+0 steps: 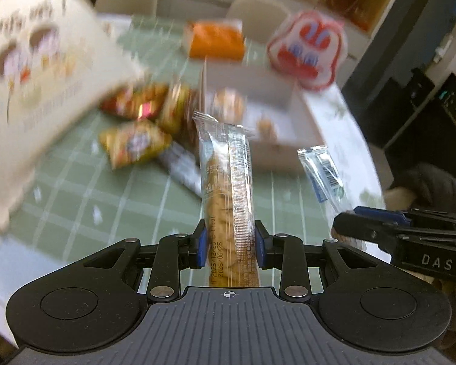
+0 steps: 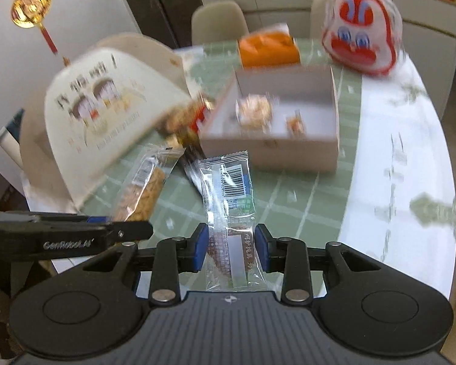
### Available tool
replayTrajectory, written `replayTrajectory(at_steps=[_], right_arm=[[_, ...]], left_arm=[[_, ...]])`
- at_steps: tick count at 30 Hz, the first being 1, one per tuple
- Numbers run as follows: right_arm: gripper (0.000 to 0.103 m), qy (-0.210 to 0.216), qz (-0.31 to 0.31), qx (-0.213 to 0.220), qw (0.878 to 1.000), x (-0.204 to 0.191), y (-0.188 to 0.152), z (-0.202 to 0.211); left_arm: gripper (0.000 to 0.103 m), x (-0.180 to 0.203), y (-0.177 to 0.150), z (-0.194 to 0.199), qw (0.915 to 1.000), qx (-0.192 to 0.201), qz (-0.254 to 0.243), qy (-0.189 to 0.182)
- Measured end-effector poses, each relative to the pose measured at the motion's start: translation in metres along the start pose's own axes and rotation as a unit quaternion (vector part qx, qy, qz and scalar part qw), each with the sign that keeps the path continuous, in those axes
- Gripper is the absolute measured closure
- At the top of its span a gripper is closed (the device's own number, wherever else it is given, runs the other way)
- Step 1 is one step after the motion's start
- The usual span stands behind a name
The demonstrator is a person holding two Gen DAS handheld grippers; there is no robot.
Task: Organize snacks
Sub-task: 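Lift the biscuit stick with the left tool while the right tool lifts the clear packet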
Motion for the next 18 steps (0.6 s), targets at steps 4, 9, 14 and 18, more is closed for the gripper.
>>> replayTrajectory(at_steps=[4, 9, 14, 18], right_arm=[[0.07, -0.01, 0.013, 0.039, 0.999, -0.008, 0.045, 0.011], [0.07, -0.036, 0.034, 0.089, 0.995, -0.015, 0.113, 0.015], [0.07, -0.058, 0.033, 0.109, 0.992, -0.01, 0.169, 0.0], [0.07, -0.079, 0.03, 0.103, 0.991, -0.001, 0.194, -0.025]], left_arm=[[0.069, 0.008, 0.051, 0.007, 0.9989, 0.036, -0.032, -0.002], [0.069, 0.02, 0.125, 0.01, 0.9932, 0.084, -0.08, 0.009], [0.069, 0.018, 0.171, -0.006, 0.9911, 0.101, -0.085, 0.017], [0.069, 0.007, 0.19, -0.035, 0.9935, 0.085, -0.074, 0.015]])
Point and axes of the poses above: each gripper's, at about its wrist camera, not at the fingertips, and z roughly against the way its jaws point, x to its right, y to its top, the point moved 9 cm from there along -z, roughly the way its jaws point, and after that the axes turned 9 degrees about -y, right-handed, at the moved point
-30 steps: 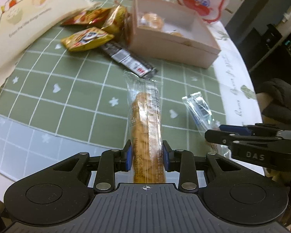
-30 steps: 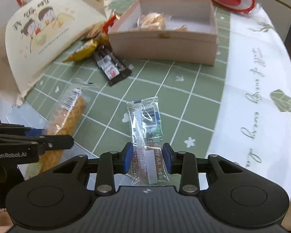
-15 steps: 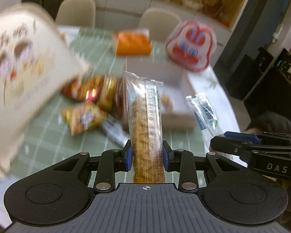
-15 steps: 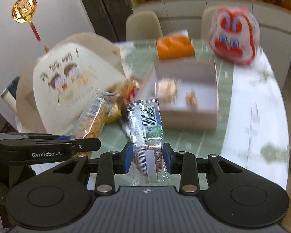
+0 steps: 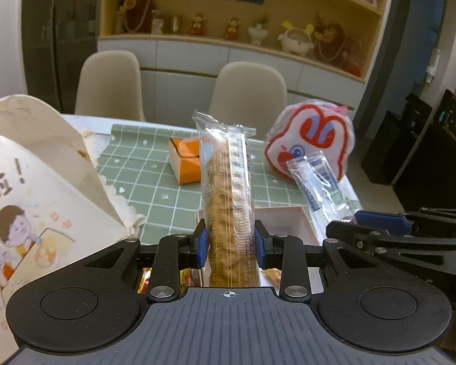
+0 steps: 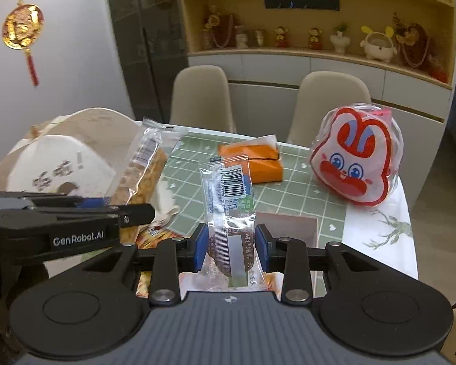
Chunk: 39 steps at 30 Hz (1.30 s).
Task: Organize snacks
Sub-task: 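Lift the biscuit stick with the left tool while the right tool lifts the clear packet, then drop the biscuit stick into the pink box with the left tool while the right drops its packet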
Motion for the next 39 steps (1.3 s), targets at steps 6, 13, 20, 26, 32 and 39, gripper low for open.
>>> replayTrajectory(at_steps=[6, 13, 20, 26, 32, 39], right_arm=[[0.068, -0.021, 0.003, -0.025, 0.999, 0.007, 0.005, -0.049], [0.061, -0.053, -0.02, -0.08, 0.995, 0.035, -0.035, -0.095], [0.059, -0.069, -0.037, -0.125, 0.989, 0.056, -0.096, -0.087], [0.05, -0.008, -0.014, -0.144, 0.989, 0.018, -0.128, -0.078], [0.05, 0.067, 0.051, -0.143, 0.986, -0.058, -0.141, -0.08], [0.032, 0.111, 0.087, -0.103, 0.985, -0.143, -0.062, -0.111]], left_arm=[[0.068, -0.015, 0.006, -0.038, 0.9998, -0.018, 0.013, 0.0], [0.068, -0.02, -0.04, -0.139, 0.9889, -0.125, 0.038, -0.071], [0.066, -0.039, -0.042, -0.108, 0.9906, -0.052, 0.086, -0.094], [0.066, -0.105, -0.065, -0.035, 0.9912, -0.026, 0.129, -0.016], [0.066, -0.18, -0.149, 0.008, 0.9652, -0.054, 0.237, 0.096], [0.066, -0.201, -0.209, 0.032, 0.9569, -0.091, 0.267, 0.071]])
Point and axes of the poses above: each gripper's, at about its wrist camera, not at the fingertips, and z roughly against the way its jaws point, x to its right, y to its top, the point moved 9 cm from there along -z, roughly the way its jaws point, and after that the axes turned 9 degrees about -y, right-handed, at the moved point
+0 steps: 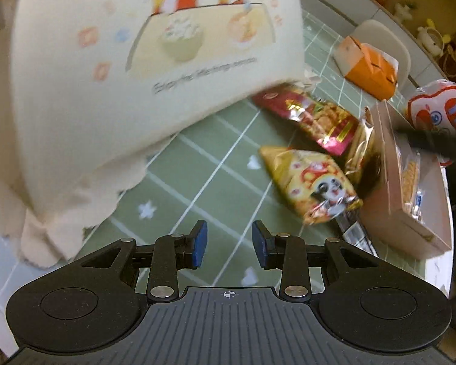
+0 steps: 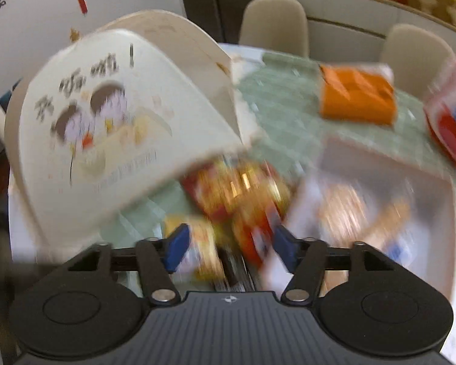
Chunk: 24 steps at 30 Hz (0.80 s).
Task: Organize snacks
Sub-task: 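Drop the biscuit stick into the pink box with the left tool while the right drops its packet, then move the left tool to the yellow packet while the right tool moves to the red packet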
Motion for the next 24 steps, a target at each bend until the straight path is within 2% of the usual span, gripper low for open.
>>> replayTrajectory(at_steps=[3, 4, 5, 7, 10, 12, 14, 17, 18, 21, 24], right_arm=[[0.03, 0.003, -0.01, -0.029, 1.0, -0.011, 0.041, -0.048], [0.03, 0.006, -0.003, -0.045, 0.999, -0.017, 0.05, -0.066], [0.03, 0.0, 0.008, -0.057, 0.998, -0.022, 0.06, -0.086], [0.03, -0.046, 0.022, -0.06, 0.997, -0.022, 0.075, -0.118], [0.033, -0.052, 0.01, -0.089, 0.995, -0.022, 0.079, -0.152], [0.05, -0.041, -0.008, -0.134, 0.99, -0.022, 0.069, -0.168], [0.051, -0.03, -0.023, -0.136, 0.99, -0.022, 0.06, -0.162], [0.064, 0.007, -0.007, -0.141, 0.99, -0.037, 0.038, -0.134], [0.075, 0.026, -0.003, -0.145, 0.989, -0.043, 0.027, -0.123], [0.076, 0.068, 0.022, -0.149, 0.986, -0.064, -0.01, -0.085], [0.076, 0.09, 0.04, -0.159, 0.982, -0.079, -0.043, -0.058]], left_arm=[[0.066, -0.011, -0.008, 0.001, 0.9998, -0.005, 0.008, -0.016], [0.07, -0.016, -0.01, 0.003, 0.9997, -0.004, 0.009, -0.022], [0.071, -0.018, -0.011, 0.006, 0.9996, -0.003, 0.009, -0.025], [0.071, -0.022, -0.017, 0.015, 0.9995, -0.004, 0.003, -0.033], [0.071, -0.022, -0.018, 0.023, 0.9982, -0.001, -0.005, -0.06], [0.071, -0.023, -0.013, 0.028, 0.9976, 0.009, -0.004, -0.069], [0.071, -0.025, -0.008, 0.031, 0.9973, 0.017, 0.001, -0.072], [0.071, -0.026, -0.002, 0.027, 0.9968, 0.018, 0.019, -0.076], [0.071, -0.026, -0.001, 0.026, 0.9966, 0.017, 0.026, -0.077], [0.071, -0.02, -0.002, 0.024, 0.9965, 0.014, 0.034, -0.075], [0.071, -0.013, 0.001, 0.024, 0.997, 0.022, 0.032, -0.067]])
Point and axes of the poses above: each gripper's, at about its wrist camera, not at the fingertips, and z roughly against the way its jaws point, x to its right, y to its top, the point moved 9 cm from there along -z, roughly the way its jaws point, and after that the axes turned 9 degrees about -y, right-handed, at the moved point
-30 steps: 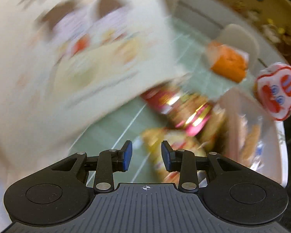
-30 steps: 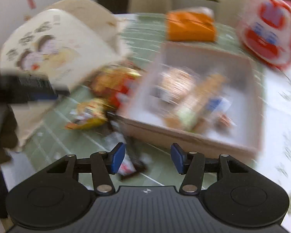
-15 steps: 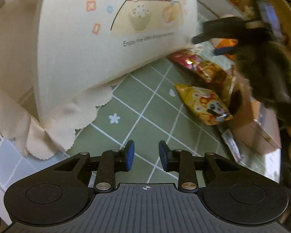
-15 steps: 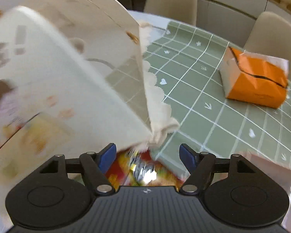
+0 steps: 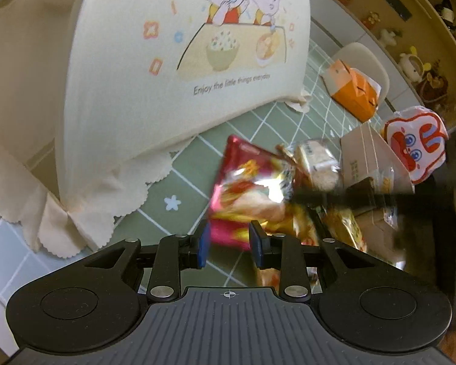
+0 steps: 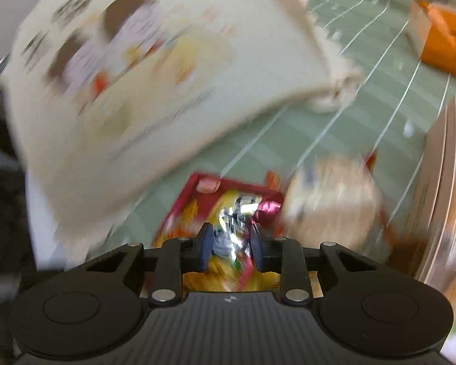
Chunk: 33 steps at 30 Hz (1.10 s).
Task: Organize snacks
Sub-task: 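Move the left tool to the yellow packet while the right tool moves to the red packet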
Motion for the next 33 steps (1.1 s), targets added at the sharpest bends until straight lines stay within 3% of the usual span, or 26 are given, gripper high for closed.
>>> replayTrajectory(at_steps=[2, 4, 8, 12, 15, 18, 23, 25, 29, 33], right_arm=[[0.076, 0.027, 0.002, -0.013, 1.0, -0.006, -0.028, 0.012], [0.076, 0.023, 0.001, 0.002, 1.0, 0.002, -0.047, 0.031], [0.068, -0.037, -0.006, 0.06, 0.997, 0.036, -0.078, 0.073], [0.058, -0.081, -0.054, 0.077, 0.992, 0.086, -0.1, 0.084], [0.058, -0.118, -0.119, 0.075, 0.983, 0.125, -0.118, 0.082], [0.058, -0.114, -0.17, 0.076, 0.976, 0.142, -0.131, 0.079], [0.057, -0.158, -0.207, 0.109, 0.959, 0.168, -0.131, 0.077], [0.056, -0.166, -0.203, 0.112, 0.959, 0.174, -0.121, 0.069], [0.054, -0.114, -0.183, 0.099, 0.972, 0.158, -0.095, 0.044], [0.054, -0.067, -0.143, 0.115, 0.981, 0.126, -0.06, 0.031]], left_arm=[[0.071, 0.008, 0.004, 0.0, 0.9999, 0.004, -0.009, 0.006], [0.071, 0.024, 0.011, -0.001, 0.9992, 0.007, -0.037, 0.009], [0.071, 0.075, 0.039, -0.015, 0.9938, 0.012, -0.108, -0.019], [0.071, 0.13, 0.07, -0.063, 0.9814, 0.007, -0.189, -0.034], [0.071, 0.152, 0.088, -0.118, 0.9716, -0.008, -0.236, -0.011], [0.071, 0.155, 0.088, -0.164, 0.9629, -0.037, -0.267, 0.011], [0.072, 0.145, 0.057, -0.163, 0.9386, -0.061, -0.339, 0.008], [0.074, 0.139, 0.046, -0.149, 0.9369, -0.076, -0.341, -0.004], [0.075, 0.127, 0.018, -0.123, 0.925, -0.097, -0.367, -0.013], [0.074, 0.119, -0.001, -0.106, 0.9308, -0.125, -0.342, -0.035]])
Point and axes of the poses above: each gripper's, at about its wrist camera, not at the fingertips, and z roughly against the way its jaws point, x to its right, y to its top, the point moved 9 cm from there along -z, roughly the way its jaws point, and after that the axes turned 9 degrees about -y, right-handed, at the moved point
